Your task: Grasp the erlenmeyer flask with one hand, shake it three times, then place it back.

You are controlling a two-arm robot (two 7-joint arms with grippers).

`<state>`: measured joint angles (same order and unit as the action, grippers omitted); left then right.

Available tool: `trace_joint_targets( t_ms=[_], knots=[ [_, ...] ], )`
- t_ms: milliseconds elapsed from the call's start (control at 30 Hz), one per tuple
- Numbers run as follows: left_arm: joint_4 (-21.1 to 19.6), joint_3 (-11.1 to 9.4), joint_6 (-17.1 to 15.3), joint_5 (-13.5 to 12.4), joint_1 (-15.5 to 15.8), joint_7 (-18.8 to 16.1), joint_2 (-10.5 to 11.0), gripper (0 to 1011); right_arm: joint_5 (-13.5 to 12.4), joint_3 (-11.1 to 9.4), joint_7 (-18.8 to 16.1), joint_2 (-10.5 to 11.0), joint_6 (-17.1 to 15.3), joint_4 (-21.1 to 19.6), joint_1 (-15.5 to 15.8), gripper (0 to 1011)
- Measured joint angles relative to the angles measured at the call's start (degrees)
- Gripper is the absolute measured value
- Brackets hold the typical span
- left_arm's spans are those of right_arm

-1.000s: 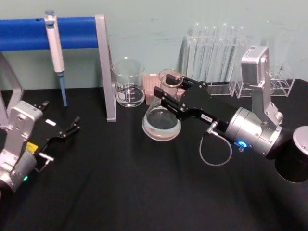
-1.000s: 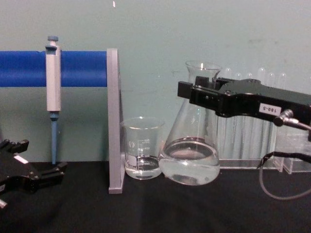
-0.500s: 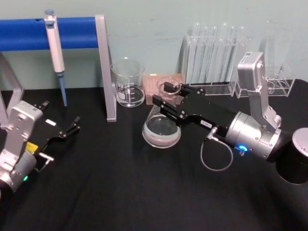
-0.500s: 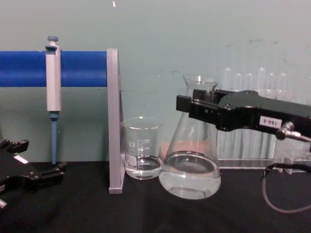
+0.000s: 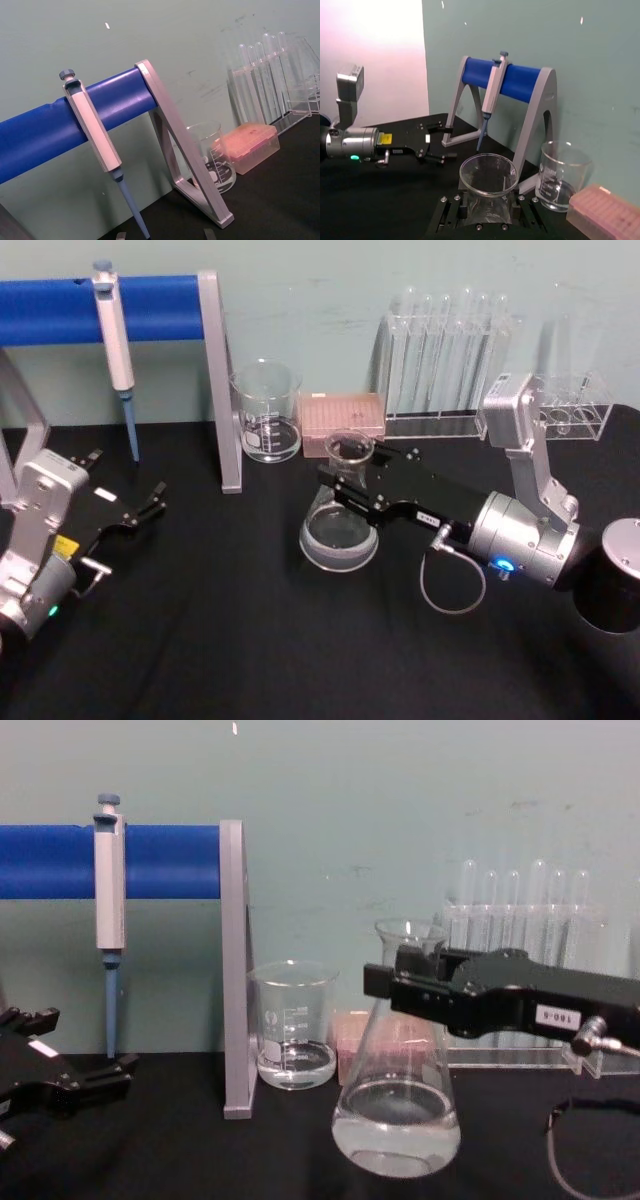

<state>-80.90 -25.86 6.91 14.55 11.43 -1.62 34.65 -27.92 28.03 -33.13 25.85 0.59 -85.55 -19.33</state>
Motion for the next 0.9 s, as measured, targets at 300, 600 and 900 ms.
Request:
trace_joint_targets(
  t_ms=[300, 600, 900],
  knots=[
    [0.0, 0.0, 0.0, 0.0, 0.0, 0.0, 0.0, 1001, 0.1, 0.9, -1.2, -0.1, 0.4, 3.2, -0.6, 450],
    [0.0, 0.0, 0.0, 0.0, 0.0, 0.0, 0.0, 1001, 0.5, 1.9, -2.4, -0.5, 0.8, 6.1, -1.4, 450],
    [0.0, 0.0, 0.0, 0.0, 0.0, 0.0, 0.0, 1001, 0.4, 2.3, -3.2, -1.0, 1.5, 8.1, -1.9, 450]
  ],
)
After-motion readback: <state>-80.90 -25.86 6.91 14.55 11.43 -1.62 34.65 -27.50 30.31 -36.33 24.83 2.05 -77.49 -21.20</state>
